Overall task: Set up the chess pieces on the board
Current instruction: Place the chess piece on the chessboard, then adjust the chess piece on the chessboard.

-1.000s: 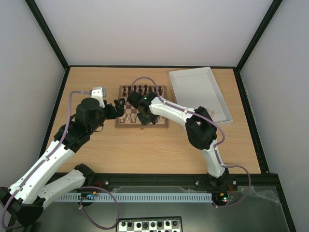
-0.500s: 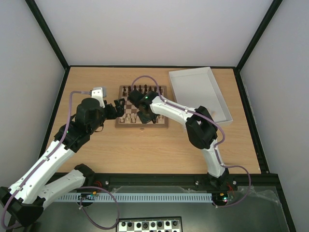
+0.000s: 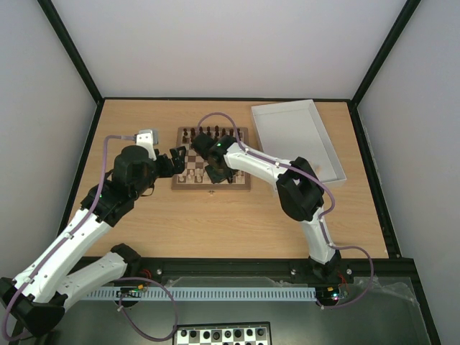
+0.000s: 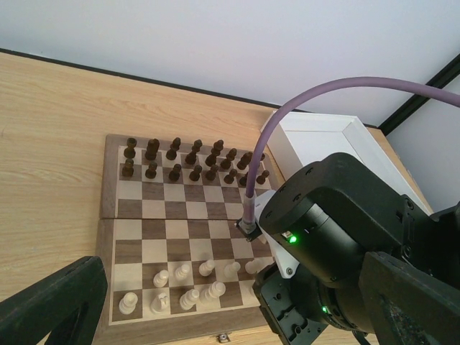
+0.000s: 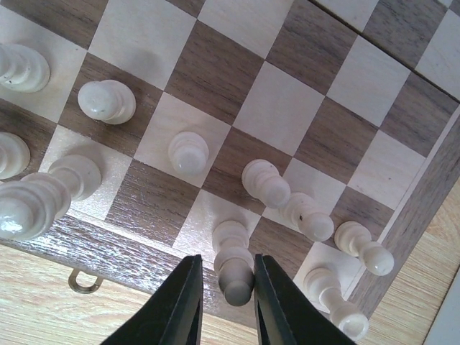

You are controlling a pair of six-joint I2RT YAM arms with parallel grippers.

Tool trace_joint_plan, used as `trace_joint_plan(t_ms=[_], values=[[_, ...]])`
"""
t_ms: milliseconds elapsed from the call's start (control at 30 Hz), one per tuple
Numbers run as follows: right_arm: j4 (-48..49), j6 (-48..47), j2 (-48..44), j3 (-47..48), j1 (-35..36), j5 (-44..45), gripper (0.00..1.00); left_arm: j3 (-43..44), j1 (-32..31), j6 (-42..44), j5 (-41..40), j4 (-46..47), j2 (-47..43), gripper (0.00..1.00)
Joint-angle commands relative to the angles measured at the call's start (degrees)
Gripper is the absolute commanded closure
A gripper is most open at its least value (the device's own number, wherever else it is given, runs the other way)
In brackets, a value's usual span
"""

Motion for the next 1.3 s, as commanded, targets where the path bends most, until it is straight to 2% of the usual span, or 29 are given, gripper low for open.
trace_joint_plan(t_ms=[0,300,567,667,733,867,1267], values=[[-1.56,-0.39,0.54,-0.90,-0.19,-1.12,0.77,-0.36,0.28,-0.32,-0.39,0.15,0.10,0.01],[-0.68,-0.59,-2.77,-1.34,-0.23,-2.95,0.69,-0.22,0.28,-0.37,-0.07,0.29,0.21,0.01],[-0.21,-0.33,-1.96,-2.23,-0.67,-3.22,0.79,-0.30,0.33,-0.41,-0.06,0.38,0.25,0.01],[-0.11,-0.18,-2.04,-2.30,-0.95,-2.84,0.80,-0.30,0.27,-0.46,-0.04,0.34,0.31,0.00],[0.14,0.00,-2.22,-2.58,-1.30,-2.81,0.85,-0.28,0.33,-0.46,-0.03,0.40,0.47,0.00],[0.54,0.11,-2.66,-3.21,-1.93,-3.19,0.89,-0.30,0.34,-0.44,-0.09,0.36,0.59,0.01],[2.03,-0.13,-3.13,-4.78,-2.52,-5.56,0.88,-0.30,0.29,-0.52,0.18,0.83,1.22,0.00]])
